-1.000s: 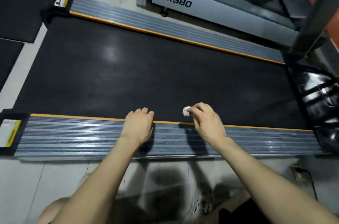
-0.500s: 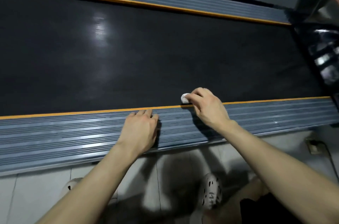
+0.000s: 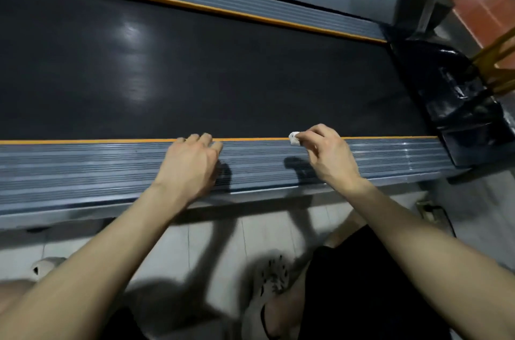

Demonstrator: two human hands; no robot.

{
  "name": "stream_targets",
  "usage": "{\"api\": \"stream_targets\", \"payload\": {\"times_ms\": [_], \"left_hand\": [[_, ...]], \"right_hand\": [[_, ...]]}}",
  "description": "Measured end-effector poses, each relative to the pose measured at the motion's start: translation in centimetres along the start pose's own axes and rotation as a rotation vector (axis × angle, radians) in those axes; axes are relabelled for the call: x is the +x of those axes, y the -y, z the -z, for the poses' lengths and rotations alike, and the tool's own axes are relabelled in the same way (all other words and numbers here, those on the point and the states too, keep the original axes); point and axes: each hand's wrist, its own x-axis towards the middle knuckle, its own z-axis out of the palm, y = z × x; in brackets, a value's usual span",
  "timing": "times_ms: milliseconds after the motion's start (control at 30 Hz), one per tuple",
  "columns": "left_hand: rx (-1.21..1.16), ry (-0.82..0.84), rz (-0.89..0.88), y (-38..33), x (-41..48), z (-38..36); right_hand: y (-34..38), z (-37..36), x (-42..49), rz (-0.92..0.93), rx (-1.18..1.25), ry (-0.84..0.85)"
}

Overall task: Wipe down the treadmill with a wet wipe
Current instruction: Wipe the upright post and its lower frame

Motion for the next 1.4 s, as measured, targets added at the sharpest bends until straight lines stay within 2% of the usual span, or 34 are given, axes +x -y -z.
{"api": "stream_targets", "payload": {"times_ms": [200, 400, 533, 633, 800, 933, 1000, 1200, 1333, 1400], "left_hand": [[0.07, -0.021, -0.082, -6.2, 1.2, 4.0], [0.118, -0.077, -0.214, -14.2, 6.0, 7.5], [0.132, -0.122, -0.333, -22.3, 9.1, 9.9], [0.161, -0.162, -0.423, -28.7, 11.3, 11.4], [0.312, -0.284, -0.564, -37.2, 14.3, 13.7], [0.348, -0.255, -0.644, -44.2, 16.3, 15.5], [0.317, -0.254, -0.691, -46.3, 17.8, 16.2], [0.224, -0.404, -0.843, -49.1, 21.6, 17.2], [0.35, -0.405, -0.866, -48.4, 23.6, 16.7], [0.357, -0.423, -0.822, -48.6, 24.6, 17.2]], "right_hand": [[-5.8, 5.3, -4.2, -0.004, 0.014, -0.081], [-11.5, 10.7, -9.0, -0.093, -0.033, -0.272], [-16.5, 13.5, -13.6, -0.221, -0.054, -0.314], [-20.4, 15.2, -17.1, -0.275, -0.014, -0.411], [-26.1, 18.4, -20.7, -0.466, 0.002, -0.584], [-29.9, 20.3, -22.8, -0.55, 0.027, -0.701], [-31.2, 21.0, -23.3, -0.569, 0.025, -0.735], [-35.8, 23.1, -23.0, -0.699, 0.009, -0.799], [-38.3, 25.1, -21.0, -0.811, 0.097, -0.986], [-38.7, 26.2, -19.8, -0.841, 0.165, -1.051]]}}
